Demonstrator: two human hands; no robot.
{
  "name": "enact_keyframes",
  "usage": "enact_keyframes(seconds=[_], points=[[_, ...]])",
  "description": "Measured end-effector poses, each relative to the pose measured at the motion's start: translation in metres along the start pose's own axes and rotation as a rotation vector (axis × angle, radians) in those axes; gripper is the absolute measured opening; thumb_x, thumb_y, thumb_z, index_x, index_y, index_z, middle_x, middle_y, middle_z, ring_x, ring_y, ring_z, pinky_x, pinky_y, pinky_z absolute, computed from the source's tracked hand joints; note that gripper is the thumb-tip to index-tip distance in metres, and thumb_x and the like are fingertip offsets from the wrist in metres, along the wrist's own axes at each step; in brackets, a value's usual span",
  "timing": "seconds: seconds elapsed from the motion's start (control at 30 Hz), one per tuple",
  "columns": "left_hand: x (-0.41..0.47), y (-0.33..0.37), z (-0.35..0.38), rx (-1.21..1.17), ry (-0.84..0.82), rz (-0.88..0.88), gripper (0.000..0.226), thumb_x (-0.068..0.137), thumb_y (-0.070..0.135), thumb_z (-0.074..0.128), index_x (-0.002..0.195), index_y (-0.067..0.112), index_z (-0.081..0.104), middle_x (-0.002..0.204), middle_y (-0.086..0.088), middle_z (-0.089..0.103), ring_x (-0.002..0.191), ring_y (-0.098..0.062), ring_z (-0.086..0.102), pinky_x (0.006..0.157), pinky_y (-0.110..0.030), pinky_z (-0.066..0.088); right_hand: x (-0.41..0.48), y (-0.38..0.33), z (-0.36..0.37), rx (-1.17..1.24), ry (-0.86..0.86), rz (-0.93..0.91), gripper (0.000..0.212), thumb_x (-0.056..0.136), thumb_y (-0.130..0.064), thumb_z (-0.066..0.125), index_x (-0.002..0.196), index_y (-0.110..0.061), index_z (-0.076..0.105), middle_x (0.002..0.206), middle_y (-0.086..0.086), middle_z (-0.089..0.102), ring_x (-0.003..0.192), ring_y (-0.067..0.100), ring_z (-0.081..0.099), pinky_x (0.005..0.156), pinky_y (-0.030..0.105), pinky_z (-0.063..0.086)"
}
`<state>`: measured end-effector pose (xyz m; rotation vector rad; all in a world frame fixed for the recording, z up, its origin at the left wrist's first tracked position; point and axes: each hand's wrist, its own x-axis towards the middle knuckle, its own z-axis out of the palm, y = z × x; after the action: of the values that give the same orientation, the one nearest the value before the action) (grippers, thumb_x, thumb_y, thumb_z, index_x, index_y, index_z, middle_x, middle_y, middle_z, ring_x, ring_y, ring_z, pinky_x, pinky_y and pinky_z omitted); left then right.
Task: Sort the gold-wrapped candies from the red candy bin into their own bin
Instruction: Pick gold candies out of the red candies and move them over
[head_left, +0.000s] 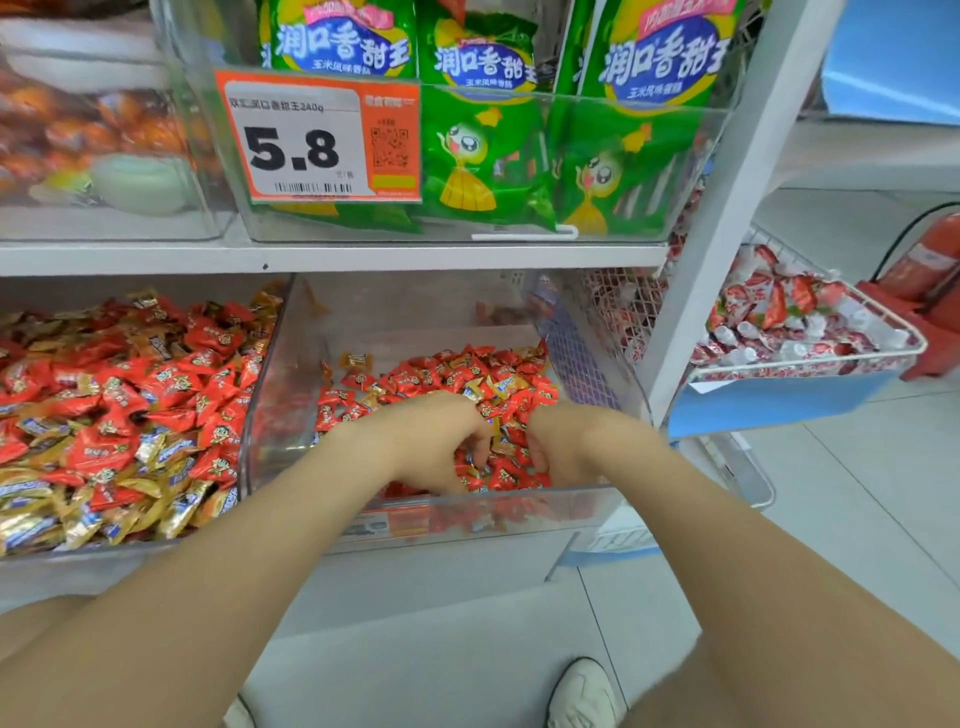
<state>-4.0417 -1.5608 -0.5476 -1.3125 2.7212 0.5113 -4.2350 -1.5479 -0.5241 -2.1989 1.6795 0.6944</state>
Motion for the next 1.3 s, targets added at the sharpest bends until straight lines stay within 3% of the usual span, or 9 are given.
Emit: enact_keyframes(seconds=[0.27, 0.37, 0.53, 0.7, 0.83, 0.93, 1.03, 1.17, 1.3], points=[[-0.009, -0.019, -0.005, 0.012, 0.068, -0.045, 0.026, 0.093, 0.02, 0.076, 0.115, 0.031, 0.07, 0.112, 0.006, 0.065, 0.106, -0.017, 0.059, 0.092, -0.038, 0.052, -0.012, 0.016, -0.007, 0.403, 0.097, -0.121, 0.066, 0.083, -0.015, 0.086, 0.135, -0.034, 0.051, 0.101, -0.005, 0.064, 0.092, 0.018, 0.069, 0.079, 0.033, 0.059], [-0.013, -0.019, -0.007, -0.035, 0.066, -0.064, 0.029, 0.1, 0.013, 0.065, 0.122, 0.032, 0.07, 0.117, 0.005, 0.065, 0.111, -0.017, 0.06, 0.096, -0.037, 0.051, -0.014, 0.022, -0.008, 0.413, 0.13, -0.15, 0.058, 0.09, -0.017, 0.079, 0.139, -0.034, 0.053, 0.104, -0.005, 0.07, 0.098, 0.015, 0.068, 0.087, 0.033, 0.057], [-0.021, -0.011, -0.015, -0.15, 0.126, -0.124, 0.029, 0.104, 0.01, 0.052, 0.117, 0.024, 0.073, 0.115, 0.003, 0.068, 0.1, -0.008, 0.06, 0.096, -0.03, 0.049, -0.011, 0.019, -0.01, 0.47, 0.22, -0.19, 0.033, 0.099, -0.006, 0.052, 0.119, -0.027, 0.068, 0.086, -0.002, 0.071, 0.082, 0.015, 0.069, 0.066, 0.022, 0.049], [-0.03, -0.006, -0.023, -0.27, 0.197, -0.243, 0.019, 0.096, 0.013, 0.055, 0.082, 0.009, 0.067, 0.073, -0.003, 0.07, 0.054, -0.004, 0.054, 0.053, -0.009, 0.038, -0.007, 0.009, -0.01, 0.502, 0.222, -0.243, 0.048, 0.091, 0.004, 0.041, 0.093, -0.024, 0.08, 0.083, 0.006, 0.076, 0.078, 0.036, 0.07, 0.069, 0.044, 0.059], [-0.036, -0.007, -0.024, -0.335, 0.213, -0.363, 0.033, 0.098, 0.02, 0.047, 0.066, 0.011, 0.049, 0.062, -0.007, 0.054, 0.054, -0.022, 0.044, 0.051, -0.027, 0.041, 0.006, 0.002, -0.002, 0.458, 0.159, -0.208, 0.024, 0.095, -0.01, 0.053, 0.104, -0.011, 0.075, 0.102, 0.006, 0.076, 0.1, 0.027, 0.07, 0.085, 0.039, 0.059], [-0.04, -0.009, -0.025, -0.307, 0.25, -0.402, 0.04, 0.101, 0.028, 0.044, 0.066, 0.011, 0.05, 0.062, -0.01, 0.063, 0.051, -0.024, 0.057, 0.056, -0.033, 0.052, 0.009, -0.008, 0.003, 0.409, 0.165, -0.269, 0.029, 0.091, -0.037, 0.077, 0.114, -0.022, 0.069, 0.084, -0.009, 0.062, 0.079, 0.011, 0.061, 0.065, 0.024, 0.047], [-0.043, -0.015, -0.019, -0.221, 0.143, -0.392, 0.028, 0.104, 0.016, 0.043, 0.086, 0.003, 0.059, 0.084, -0.015, 0.072, 0.068, -0.026, 0.073, 0.062, -0.038, 0.056, 0.015, -0.02, 0.006, 0.328, 0.251, -0.373, 0.043, 0.083, -0.05, 0.085, 0.114, -0.023, 0.072, 0.081, -0.015, 0.058, 0.071, 0.002, 0.055, 0.058, 0.011, 0.038], [-0.048, -0.025, -0.009, -0.043, 0.102, -0.401, 0.026, 0.093, -0.006, 0.057, 0.084, 0.018, 0.058, 0.1, -0.005, 0.059, 0.089, -0.025, 0.063, 0.07, -0.036, 0.049, 0.025, -0.032, 0.008, 0.162, 0.28, -0.436, 0.033, 0.086, -0.033, 0.085, 0.113, -0.016, 0.077, 0.081, -0.019, 0.057, 0.066, -0.004, 0.048, 0.064, 0.015, 0.038], [-0.056, -0.023, -0.012, -0.011, 0.042, -0.399, 0.032, 0.089, -0.011, 0.054, 0.098, 0.016, 0.068, 0.114, -0.007, 0.049, 0.102, -0.028, 0.06, 0.089, -0.041, 0.054, 0.025, -0.031, 0.003, 0.337, 0.242, -0.403, 0.01, 0.09, -0.013, 0.07, 0.094, -0.015, 0.079, 0.067, -0.016, 0.066, 0.058, -0.006, 0.059, 0.058, 0.013, 0.042]])
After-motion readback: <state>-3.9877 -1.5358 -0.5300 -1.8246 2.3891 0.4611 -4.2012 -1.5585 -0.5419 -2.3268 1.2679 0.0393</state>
